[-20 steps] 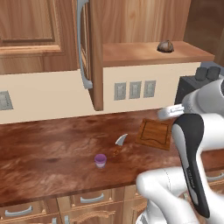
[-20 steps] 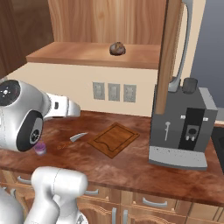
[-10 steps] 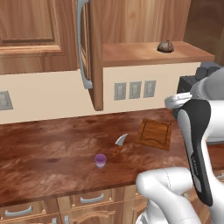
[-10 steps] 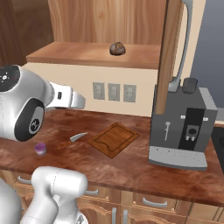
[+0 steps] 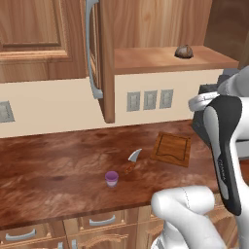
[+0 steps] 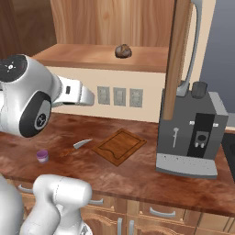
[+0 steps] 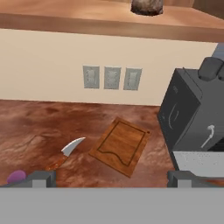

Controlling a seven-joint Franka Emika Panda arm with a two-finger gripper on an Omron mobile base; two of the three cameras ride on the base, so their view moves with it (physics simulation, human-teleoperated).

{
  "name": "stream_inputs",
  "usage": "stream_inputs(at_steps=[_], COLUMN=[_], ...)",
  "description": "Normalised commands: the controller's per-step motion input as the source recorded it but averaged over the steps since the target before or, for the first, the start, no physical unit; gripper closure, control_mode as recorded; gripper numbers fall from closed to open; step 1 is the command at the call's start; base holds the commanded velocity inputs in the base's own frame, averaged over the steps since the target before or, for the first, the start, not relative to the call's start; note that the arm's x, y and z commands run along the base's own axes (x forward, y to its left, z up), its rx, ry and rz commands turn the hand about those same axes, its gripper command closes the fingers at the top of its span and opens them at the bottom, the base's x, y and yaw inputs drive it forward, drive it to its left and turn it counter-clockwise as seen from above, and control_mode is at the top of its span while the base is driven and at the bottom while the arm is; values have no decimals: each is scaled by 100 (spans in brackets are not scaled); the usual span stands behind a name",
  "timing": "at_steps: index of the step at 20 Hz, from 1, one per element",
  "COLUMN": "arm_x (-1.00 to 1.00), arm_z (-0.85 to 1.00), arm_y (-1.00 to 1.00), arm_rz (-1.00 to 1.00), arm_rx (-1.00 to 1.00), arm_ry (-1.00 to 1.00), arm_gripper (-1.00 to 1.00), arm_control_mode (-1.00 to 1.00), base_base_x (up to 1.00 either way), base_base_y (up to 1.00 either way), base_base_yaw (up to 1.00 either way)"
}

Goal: Pick the bread, place it on the cutting board, pick the jam, place it on the counter, and close the cabinet.

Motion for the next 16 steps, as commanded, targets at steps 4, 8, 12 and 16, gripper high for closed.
stream_inputs(at_steps=[4,8,12,16], arm_x=[30,22,18,10], arm_z=[10,12,17,24], arm_y=[0,-1,-9,-18], arm_rz=[0,-1,-2,-1], arm_rx=[0,0,0,1], arm_ry=[0,0,-1,-6], arm_gripper=[-100,-100,-100,-100], arm_control_mode=[-100,-100,-100,-100], base_base_x=[0,0,0,0], base_base_y=[0,0,0,0], base_base_yaw=[0,0,0,0])
